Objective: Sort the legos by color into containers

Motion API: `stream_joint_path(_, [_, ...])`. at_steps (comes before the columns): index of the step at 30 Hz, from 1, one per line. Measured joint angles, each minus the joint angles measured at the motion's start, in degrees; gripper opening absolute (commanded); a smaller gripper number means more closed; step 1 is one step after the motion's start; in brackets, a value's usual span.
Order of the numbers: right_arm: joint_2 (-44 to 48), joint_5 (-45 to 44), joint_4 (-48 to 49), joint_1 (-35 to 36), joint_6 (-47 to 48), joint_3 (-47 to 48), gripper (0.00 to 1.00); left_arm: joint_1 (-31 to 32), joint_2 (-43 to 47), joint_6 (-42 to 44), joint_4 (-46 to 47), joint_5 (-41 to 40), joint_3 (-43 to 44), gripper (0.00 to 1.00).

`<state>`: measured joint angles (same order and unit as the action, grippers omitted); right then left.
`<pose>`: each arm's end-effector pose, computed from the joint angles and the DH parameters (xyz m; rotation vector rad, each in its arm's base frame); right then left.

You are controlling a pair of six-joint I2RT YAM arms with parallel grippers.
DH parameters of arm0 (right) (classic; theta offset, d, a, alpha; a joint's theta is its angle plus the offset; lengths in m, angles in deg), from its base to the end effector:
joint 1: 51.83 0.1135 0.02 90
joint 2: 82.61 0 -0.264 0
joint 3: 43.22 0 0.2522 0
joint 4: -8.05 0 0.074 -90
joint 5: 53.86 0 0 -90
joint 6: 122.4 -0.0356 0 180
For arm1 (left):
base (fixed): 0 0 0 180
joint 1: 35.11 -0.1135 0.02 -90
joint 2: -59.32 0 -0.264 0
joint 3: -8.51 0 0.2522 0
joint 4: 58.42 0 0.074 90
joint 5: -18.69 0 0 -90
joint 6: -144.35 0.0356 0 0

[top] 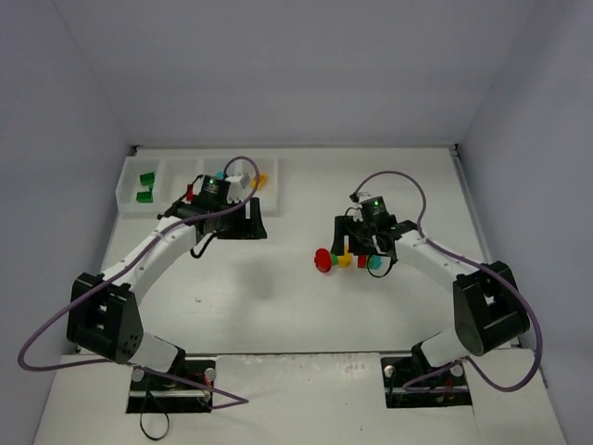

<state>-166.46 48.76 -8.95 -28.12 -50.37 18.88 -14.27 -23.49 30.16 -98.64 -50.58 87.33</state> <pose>0.2814 0.1321 0.2145 -0.2373 2.2941 0.6310 0.2903 -0.1240 0.2831 0.1160 2.4219 -0.7994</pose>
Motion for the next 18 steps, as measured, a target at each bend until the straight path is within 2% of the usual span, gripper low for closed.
stream_joint_path(6, [-2.43, -1.14, -0.46, 0.83, -0.39, -0.26, 0.72, 4.04, 0.11, -0.31, 0.85, 0.39, -1.11, 0.65])
stream_joint_path(12, [-4.02, -1.44, -0.46, 2.78, -0.31, -0.26, 0.71, 4.22, 0.39, -0.28, 0.87, 0.33, -1.18, 0.65])
stream_joint_path(18, [-4.22, -5.64, -1.31, 7.06, -0.81, 0.44, 0.71, 4.22, 1.38, -0.02, 0.74, -0.15, -1.18, 0.65])
